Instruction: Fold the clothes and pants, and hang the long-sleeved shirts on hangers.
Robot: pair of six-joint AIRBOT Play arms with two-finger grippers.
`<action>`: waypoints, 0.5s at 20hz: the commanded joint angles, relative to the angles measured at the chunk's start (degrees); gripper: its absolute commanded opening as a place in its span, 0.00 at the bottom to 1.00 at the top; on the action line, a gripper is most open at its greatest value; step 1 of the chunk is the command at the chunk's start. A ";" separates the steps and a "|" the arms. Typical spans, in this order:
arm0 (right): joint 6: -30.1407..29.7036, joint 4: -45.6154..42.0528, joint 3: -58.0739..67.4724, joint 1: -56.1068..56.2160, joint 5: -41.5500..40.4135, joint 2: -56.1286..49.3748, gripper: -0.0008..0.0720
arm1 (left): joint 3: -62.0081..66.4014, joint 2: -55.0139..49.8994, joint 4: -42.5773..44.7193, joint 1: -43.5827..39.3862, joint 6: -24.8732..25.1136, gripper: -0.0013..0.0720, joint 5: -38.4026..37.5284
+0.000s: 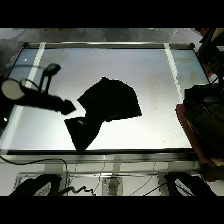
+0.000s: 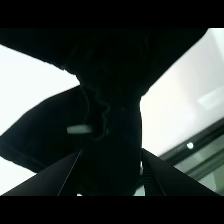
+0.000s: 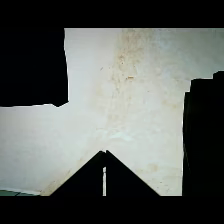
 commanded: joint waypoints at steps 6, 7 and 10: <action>-1.22 0.13 -0.35 0.02 -1.05 -0.17 0.05 | -37.79 19.08 -0.83 2.14 -11.93 0.96 4.15; -1.20 0.13 -0.35 0.02 -1.05 -0.17 0.05 | -39.41 19.43 -0.81 2.16 -12.44 0.96 4.17; -1.20 0.17 -0.35 0.04 -1.05 -0.17 0.05 | -42.36 19.39 -0.85 2.14 -13.94 0.96 7.74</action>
